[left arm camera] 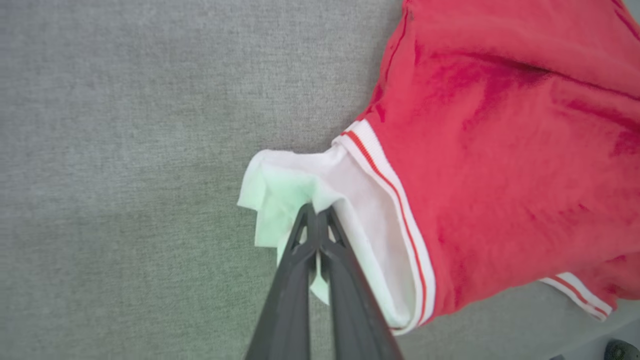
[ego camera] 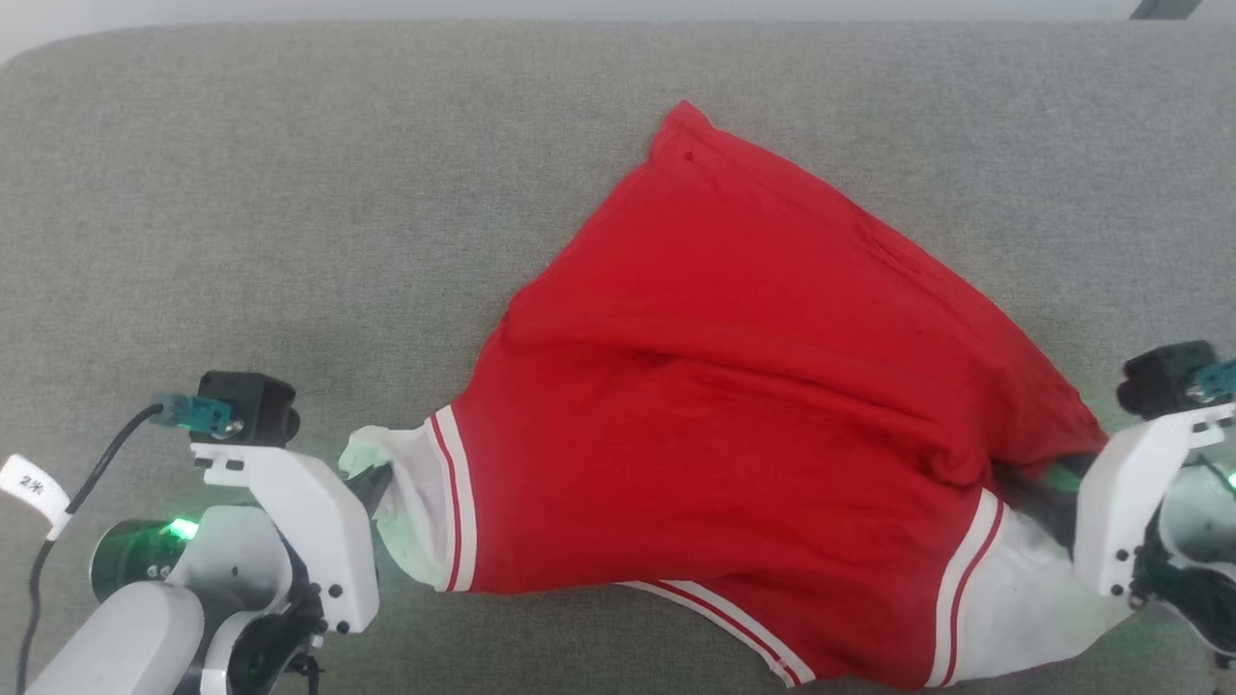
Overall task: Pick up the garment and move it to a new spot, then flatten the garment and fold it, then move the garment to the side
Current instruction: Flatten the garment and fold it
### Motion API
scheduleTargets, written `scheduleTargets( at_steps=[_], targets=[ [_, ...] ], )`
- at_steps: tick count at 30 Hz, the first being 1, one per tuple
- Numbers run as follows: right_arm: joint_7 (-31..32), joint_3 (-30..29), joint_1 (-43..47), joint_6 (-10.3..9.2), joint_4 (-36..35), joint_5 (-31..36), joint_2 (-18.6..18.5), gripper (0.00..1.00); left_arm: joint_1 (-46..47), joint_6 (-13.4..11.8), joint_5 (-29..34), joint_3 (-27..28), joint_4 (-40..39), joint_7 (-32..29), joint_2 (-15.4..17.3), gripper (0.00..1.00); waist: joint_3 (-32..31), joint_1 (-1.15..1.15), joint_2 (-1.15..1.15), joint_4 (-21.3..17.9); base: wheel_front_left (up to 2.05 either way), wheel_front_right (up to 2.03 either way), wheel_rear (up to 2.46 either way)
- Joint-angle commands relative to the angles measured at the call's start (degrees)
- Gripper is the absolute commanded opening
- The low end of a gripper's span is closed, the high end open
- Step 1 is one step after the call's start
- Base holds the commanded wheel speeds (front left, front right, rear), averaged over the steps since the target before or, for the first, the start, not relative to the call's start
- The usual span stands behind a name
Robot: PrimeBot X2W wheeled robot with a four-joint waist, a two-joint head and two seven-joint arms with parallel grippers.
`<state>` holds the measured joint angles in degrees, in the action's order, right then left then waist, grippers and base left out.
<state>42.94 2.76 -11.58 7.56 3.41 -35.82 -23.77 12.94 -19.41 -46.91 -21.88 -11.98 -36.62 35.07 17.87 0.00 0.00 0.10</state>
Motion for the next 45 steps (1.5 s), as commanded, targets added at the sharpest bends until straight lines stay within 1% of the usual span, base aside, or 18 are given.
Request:
scheduleTargets(
  at_steps=[1, 6, 9, 13, 16, 21, 26, 31, 36, 40, 41, 42, 45],
  targets=[
    [-0.34, -0.71, 0.78, -0.13, -0.97, 0.51, -0.1, 1.0, -0.42, -0.27, -0.7, 0.27, -0.38, 0.36, 0.03, 0.0, -0.15, 0.0, 0.0, -0.05, 0.0, 0.0, 0.0],
    [-1.27, -3.72, -0.33, -0.11, -8.07, 1.45, 0.34, 1.0, -1.17, -0.5, -0.74, 0.42, -1.16, 0.35, 0.45, 0.0, -0.51, 0.0, 0.0, 0.16, 0.0, 0.0, 0.0],
    [-1.26, -4.25, -2.01, -0.11, -11.57, 2.42, 1.02, 1.0, -0.98, -0.38, -0.74, 0.19, -1.42, 0.37, 0.32, 0.0, -0.56, 0.0, 0.0, 0.65, 0.0, 0.0, 0.0],
    [-1.04, -3.64, -5.72, -0.1, -13.1, 3.49, 0.65, 1.0, 0.1, 0.15, -0.59, -0.65, -1.59, 0.37, -0.46, 0.0, -0.12, 0.0, 0.0, 2.11, 0.0, 0.0, 0.0],
    [-1.59, -2.27, -9.57, -0.1, -11.82, 3.51, 0.62, 1.0, 1.31, 0.95, -0.14, -1.63, -1.1, 0.48, -1.25, 0.0, 0.73, 0.0, 0.0, 3.99, 0.0, 0.0, 0.0],
    [-1.8, 1.1, -17.77, -0.1, -6.39, 3.86, -1.45, 1.0, 4.43, 2.43, 0.7, -3.85, 0.29, 0.96, -3.69, 0.0, 2.87, 0.0, 0.0, 8.32, 0.0, 0.0, 0.0],
    [-2.26, 5.09, -26.84, -0.09, 2.84, 3.8, -3.47, 1.0, 8.14, 4.78, 1.26, -6.56, 2.64, 1.55, -6.86, 0.0, 5.2, 0.0, 0.0, 13.56, 0.0, 0.0, 0.0],
    [-1.71, 11.58, -35.26, -0.09, 13.27, 2.94, -5.28, 1.0, 10.93, 6.9, 1.57, -8.69, 5.48, 2.52, -9.78, 0.0, 7.01, 0.0, 0.0, 18.23, 0.0, 0.0, 0.0],
    [-0.45, 18.75, -42.19, -0.09, 22.15, 1.66, -7.26, 1.0, 12.56, 8.41, 1.44, -9.93, 7.96, 3.71, -11.96, 0.0, 8.43, 0.0, 0.0, 21.63, 0.0, 0.0, 0.0],
    [2.1, 26.1, -46.38, -0.09, 28.17, -0.05, -9.06, 1.0, 13.43, 9.41, 1.01, -10.26, 9.79, 4.72, -13.25, 0.0, 9.42, 0.0, 0.0, 23.3, 0.0, 0.0, 0.0],
    [2.1, 26.1, -46.38, -0.09, 28.17, -0.05, -9.06, 1.0, 13.43, 9.41, 1.01, -10.26, 9.79, 4.72, -13.25, 0.0, 9.42, 0.0, 0.0, 23.3, 0.0, 0.0, 0.0],
    [3.58, 28.66, -46.69, -0.09, 29.83, -0.32, -9.78, 1.0, 13.47, 9.64, 0.84, -10.34, 10.18, 5.08, -13.5, 0.0, 9.63, 0.0, 0.0, 23.57, 0.0, 0.0, 0.0],
    [9.52, 35.76, -45.03, -0.06, 33.85, -4.87, -10.57, 1.0, 13.76, 10.11, 0.63, -10.51, 11.42, 5.51, -13.97, 0.0, 9.9, 0.0, 0.0, 24.01, 0.0, 0.0, 0.0]
  ],
)
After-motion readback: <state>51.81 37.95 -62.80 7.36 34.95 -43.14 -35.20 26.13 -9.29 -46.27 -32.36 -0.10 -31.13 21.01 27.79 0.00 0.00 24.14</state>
